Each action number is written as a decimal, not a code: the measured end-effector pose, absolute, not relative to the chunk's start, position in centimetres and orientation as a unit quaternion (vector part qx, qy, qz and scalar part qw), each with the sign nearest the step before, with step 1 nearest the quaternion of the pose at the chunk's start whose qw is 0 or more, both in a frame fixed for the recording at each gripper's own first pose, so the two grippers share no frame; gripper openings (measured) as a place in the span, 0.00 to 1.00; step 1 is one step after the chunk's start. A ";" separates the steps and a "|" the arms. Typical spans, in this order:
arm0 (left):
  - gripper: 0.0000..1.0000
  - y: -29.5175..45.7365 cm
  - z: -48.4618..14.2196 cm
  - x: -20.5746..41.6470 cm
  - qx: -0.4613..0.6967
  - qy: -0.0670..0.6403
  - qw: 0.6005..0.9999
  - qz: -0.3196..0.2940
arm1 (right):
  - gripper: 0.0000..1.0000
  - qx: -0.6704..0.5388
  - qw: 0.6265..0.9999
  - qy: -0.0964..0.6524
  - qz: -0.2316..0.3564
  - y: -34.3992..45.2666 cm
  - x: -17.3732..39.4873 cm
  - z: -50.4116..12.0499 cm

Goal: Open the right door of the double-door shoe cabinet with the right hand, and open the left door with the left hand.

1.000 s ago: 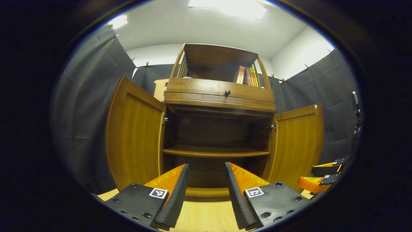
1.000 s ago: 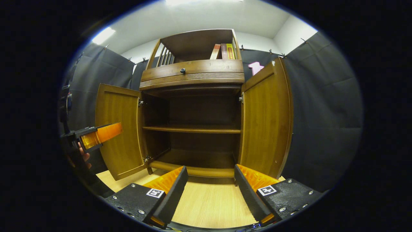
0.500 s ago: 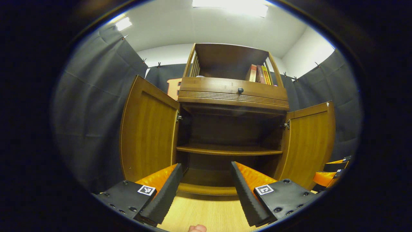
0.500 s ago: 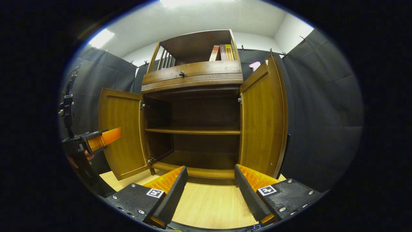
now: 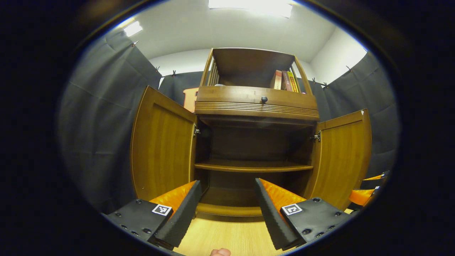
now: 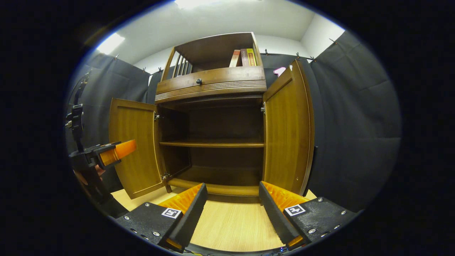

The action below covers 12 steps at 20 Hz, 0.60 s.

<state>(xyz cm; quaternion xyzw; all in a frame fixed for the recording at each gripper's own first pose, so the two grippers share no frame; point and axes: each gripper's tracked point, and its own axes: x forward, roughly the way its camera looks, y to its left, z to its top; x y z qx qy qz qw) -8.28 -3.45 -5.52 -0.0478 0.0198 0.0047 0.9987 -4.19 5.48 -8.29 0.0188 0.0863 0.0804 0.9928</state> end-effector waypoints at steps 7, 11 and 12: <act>0.95 -3.6 -5.6 -8.7 -0.043 0.025 0.999 -0.004 | 1.00 0.022 0.992 0.092 0.080 6.0 -5.3 -8.9; 0.95 -3.8 -5.8 -8.8 -0.049 0.025 0.998 -0.008 | 0.90 0.019 0.992 0.094 0.080 6.1 -5.8 -9.0; 0.95 -3.9 -5.9 -8.9 -0.050 0.027 0.998 -0.008 | 1.00 0.016 0.992 0.093 0.079 5.9 -5.8 -9.0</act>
